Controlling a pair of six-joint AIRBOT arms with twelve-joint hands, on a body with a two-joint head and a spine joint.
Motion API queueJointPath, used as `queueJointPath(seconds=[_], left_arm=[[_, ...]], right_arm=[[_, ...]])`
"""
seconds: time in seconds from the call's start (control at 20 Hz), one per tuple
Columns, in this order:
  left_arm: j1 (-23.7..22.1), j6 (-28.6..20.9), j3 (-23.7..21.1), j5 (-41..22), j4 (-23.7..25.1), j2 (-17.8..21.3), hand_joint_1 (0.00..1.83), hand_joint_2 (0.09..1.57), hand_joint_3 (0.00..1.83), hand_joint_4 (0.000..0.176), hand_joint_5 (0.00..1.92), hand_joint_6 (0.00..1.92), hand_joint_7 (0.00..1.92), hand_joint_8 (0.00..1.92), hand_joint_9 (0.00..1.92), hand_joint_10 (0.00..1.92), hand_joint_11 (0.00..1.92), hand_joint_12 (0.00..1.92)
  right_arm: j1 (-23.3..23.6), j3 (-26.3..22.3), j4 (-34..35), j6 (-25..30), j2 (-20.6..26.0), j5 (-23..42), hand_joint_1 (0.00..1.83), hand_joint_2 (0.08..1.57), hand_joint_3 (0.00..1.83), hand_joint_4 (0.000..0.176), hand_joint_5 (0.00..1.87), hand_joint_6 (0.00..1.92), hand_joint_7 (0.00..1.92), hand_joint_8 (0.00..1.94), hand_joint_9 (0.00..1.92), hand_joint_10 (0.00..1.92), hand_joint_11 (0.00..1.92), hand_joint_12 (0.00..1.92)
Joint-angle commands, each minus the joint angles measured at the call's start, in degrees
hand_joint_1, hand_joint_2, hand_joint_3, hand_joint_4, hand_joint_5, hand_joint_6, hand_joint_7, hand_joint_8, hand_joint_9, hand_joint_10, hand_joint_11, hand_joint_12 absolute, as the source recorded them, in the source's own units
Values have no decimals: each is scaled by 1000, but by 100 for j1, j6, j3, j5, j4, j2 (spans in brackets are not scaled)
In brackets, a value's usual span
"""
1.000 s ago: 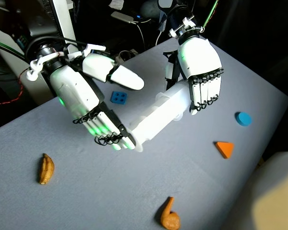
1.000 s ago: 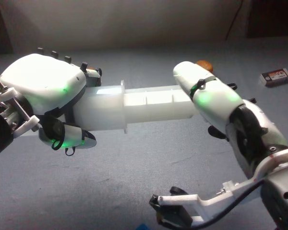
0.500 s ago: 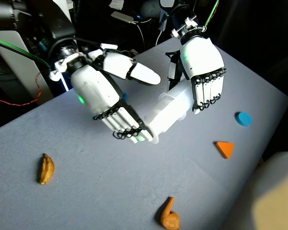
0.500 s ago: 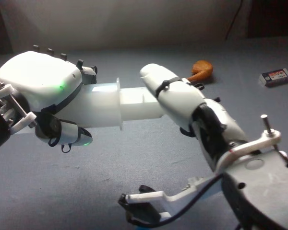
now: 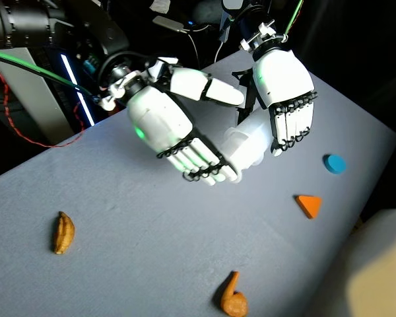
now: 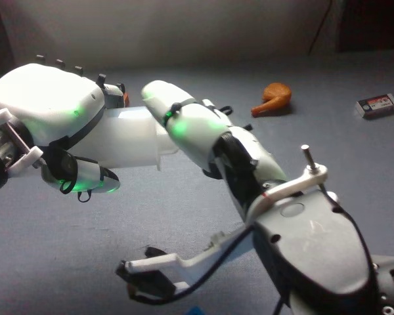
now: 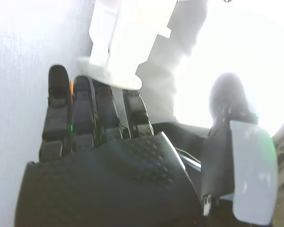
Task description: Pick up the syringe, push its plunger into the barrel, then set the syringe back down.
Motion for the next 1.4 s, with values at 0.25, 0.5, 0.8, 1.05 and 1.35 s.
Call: queueJointPath(seconds=[0.25, 0.5, 0.8, 1.05, 1.35], left_arm=[[-157, -157, -61, 388, 534, -68, 1361, 1172, 0, 0, 869, 941, 790, 1281, 848, 1413, 881, 1159], [-242, -82, -41, 256, 534, -61, 1360, 1177, 1, 0, 841, 966, 790, 1288, 846, 1420, 878, 1152], [-198, -39, -63, 236, 532, -92, 1359, 1178, 0, 0, 851, 960, 786, 1288, 840, 1430, 872, 1159], [-148, 8, -74, 237, 531, -250, 1361, 1173, 0, 0, 873, 940, 785, 1280, 845, 1421, 867, 1184], [-104, 446, -13, 243, -46, -598, 1360, 1175, 0, 0, 861, 949, 787, 1281, 844, 1427, 905, 1157]], right_arm=[[171, -36, -995, -68, -248, -1097, 70, 1014, 3, 109, 85, 2, 66, 0, 17, 1, 0, 549], [127, -47, -1089, -79, -196, -1086, 50, 1020, 4, 109, 77, 0, 61, 0, 15, 0, 0, 562], [-47, -525, -1445, -60, 650, -697, 50, 1021, 4, 109, 70, 0, 60, 0, 16, 1, 0, 565], [-375, -785, -1879, -76, 1719, -517, 54, 1022, 2, 110, 69, 0, 58, 0, 5, 0, 0, 544], [-762, -787, -2666, -619, 2141, -563, 50, 1024, 2, 109, 70, 1, 63, 2, 11, 2, 0, 552]])
